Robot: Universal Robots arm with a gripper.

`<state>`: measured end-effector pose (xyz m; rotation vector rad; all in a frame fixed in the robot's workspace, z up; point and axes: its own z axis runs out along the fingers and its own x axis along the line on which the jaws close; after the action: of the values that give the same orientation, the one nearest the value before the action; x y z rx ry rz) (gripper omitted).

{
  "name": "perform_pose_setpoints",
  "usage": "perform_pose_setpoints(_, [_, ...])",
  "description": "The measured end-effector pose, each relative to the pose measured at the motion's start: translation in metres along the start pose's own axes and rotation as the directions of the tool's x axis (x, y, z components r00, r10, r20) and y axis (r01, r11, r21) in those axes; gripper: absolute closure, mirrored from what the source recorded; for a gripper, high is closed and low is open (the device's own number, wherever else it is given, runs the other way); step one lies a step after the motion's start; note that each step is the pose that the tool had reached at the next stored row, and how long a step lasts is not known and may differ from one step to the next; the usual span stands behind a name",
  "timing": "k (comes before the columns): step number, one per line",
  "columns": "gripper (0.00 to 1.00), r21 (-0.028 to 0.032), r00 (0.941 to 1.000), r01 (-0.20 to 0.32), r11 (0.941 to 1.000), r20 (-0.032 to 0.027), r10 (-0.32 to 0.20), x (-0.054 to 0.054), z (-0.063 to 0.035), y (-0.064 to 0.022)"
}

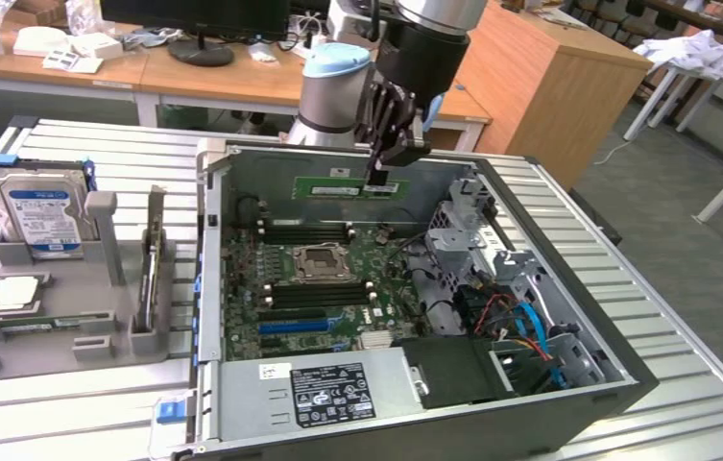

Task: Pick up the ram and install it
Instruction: 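Pick up the ram and move it above insertion slot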

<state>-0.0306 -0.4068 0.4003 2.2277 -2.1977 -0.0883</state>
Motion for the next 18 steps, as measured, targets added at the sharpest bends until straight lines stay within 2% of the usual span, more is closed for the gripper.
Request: perform_pose_setpoints(18, [0.89,0.0000,1.0000,0.000,1.0000,-0.0002,0.000,0.0043,0.0000,0.0000])
